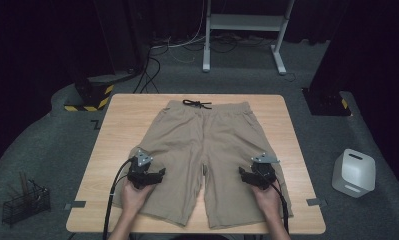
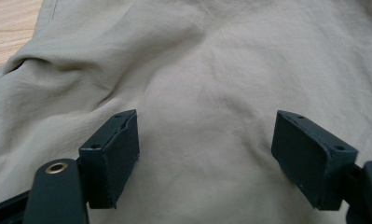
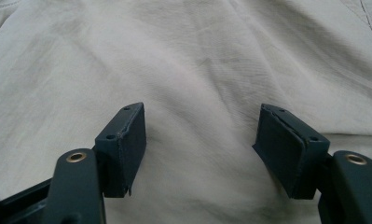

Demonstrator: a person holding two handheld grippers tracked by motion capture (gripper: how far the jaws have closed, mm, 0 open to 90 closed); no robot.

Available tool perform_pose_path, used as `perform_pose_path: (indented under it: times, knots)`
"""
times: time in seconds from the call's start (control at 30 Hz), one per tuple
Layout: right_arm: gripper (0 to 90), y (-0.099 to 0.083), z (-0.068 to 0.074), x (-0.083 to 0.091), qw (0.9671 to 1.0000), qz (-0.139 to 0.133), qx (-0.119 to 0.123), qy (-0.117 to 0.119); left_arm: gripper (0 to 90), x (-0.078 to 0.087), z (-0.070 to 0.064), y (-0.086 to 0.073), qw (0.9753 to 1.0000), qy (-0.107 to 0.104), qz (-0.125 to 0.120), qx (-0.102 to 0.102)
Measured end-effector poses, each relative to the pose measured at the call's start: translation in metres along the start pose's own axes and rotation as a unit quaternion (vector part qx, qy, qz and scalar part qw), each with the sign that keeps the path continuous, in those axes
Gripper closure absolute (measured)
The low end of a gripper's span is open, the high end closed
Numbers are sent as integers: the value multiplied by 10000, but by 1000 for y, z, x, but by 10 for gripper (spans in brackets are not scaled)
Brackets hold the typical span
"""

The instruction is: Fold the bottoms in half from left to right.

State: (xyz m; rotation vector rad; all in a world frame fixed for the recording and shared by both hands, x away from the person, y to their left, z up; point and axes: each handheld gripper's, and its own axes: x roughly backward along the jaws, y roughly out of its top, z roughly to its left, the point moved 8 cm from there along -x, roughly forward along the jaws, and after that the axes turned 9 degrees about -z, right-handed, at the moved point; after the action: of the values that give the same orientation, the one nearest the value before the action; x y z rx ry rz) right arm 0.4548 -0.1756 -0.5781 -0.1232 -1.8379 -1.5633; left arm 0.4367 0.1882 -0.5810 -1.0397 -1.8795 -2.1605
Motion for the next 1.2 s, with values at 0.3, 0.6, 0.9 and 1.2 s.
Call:
perform_pose_path:
  times: [0.3,0.6,0.9,1.2]
  knots:
    - [334,0,0,0,10000,9,3,2,234,0,0,0,10000,7,2,12]
    - [311,0,1,0,10000,41,-21,2,225,0,-1,0,10000,-6,15,18]
    - [324,0,0,4,9999,8,29,-121,202,2,-4,0,9999,-106,56,79]
    - [329,12,-3,14,9992,-383,-131,-58,192,5,-2,8,9994,-233,13,236]
